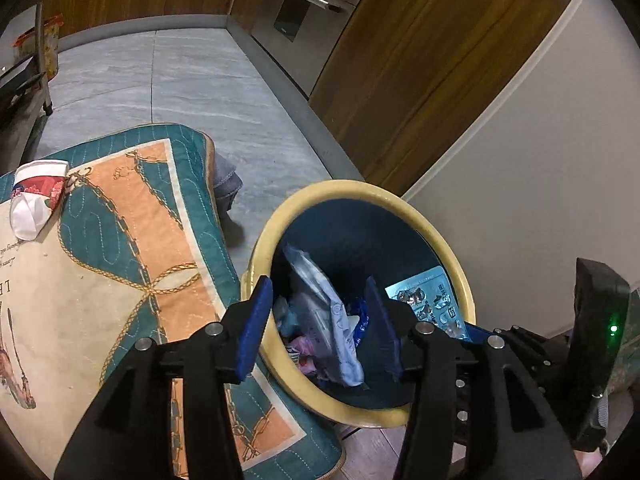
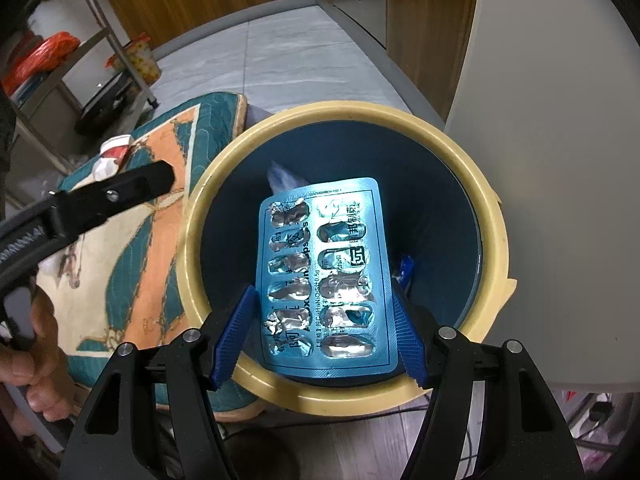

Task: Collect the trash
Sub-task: 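Open both tools to drop the bag and blister pack into the bin, then move both open tools from the bin back over the stool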

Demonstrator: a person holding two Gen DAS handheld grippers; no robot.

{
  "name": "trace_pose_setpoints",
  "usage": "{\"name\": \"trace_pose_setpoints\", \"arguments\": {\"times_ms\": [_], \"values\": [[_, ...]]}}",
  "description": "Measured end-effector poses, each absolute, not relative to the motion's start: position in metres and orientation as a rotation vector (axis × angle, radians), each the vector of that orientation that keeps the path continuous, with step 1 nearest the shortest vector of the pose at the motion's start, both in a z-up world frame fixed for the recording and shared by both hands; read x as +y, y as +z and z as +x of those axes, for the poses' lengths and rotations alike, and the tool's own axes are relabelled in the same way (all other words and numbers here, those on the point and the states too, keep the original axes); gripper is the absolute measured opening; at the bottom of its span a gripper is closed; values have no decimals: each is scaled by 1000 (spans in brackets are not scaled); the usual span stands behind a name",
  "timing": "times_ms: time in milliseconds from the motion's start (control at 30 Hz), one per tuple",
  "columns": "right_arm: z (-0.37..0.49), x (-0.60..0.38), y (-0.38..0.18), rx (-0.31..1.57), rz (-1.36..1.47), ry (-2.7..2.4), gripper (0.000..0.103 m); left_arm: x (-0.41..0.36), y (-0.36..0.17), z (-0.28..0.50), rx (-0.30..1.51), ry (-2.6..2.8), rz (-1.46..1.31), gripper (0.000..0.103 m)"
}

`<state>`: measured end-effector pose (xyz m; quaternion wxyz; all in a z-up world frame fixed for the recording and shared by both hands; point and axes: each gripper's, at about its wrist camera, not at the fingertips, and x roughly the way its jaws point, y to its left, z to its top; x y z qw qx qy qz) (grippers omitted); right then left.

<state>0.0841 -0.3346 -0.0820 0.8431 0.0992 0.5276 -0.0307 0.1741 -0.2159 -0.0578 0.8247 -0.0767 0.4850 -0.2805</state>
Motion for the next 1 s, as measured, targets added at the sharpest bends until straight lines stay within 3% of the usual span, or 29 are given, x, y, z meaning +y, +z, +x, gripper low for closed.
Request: {"name": "trace_pose_setpoints", "arguments": {"times_ms": [133, 233, 400, 467, 1000], "values": [[85, -335, -83, 1114, 216, -72, 67, -208, -55, 173, 1030, -588, -168, 49], [87, -334, -82, 1114, 217, -75, 68, -202, -52, 172, 1022, -576, -168, 57], [87, -332, -77, 1093, 212, -77, 80, -190, -45, 168, 1011, -568, -172, 60], [86, -332, -74, 1085, 215, -76, 83, -185, -42, 168, 1012, -552, -176, 69], [96, -312, -54, 1001, 236, -56, 87, -113, -18, 156, 945, -458, -121, 77]]}}
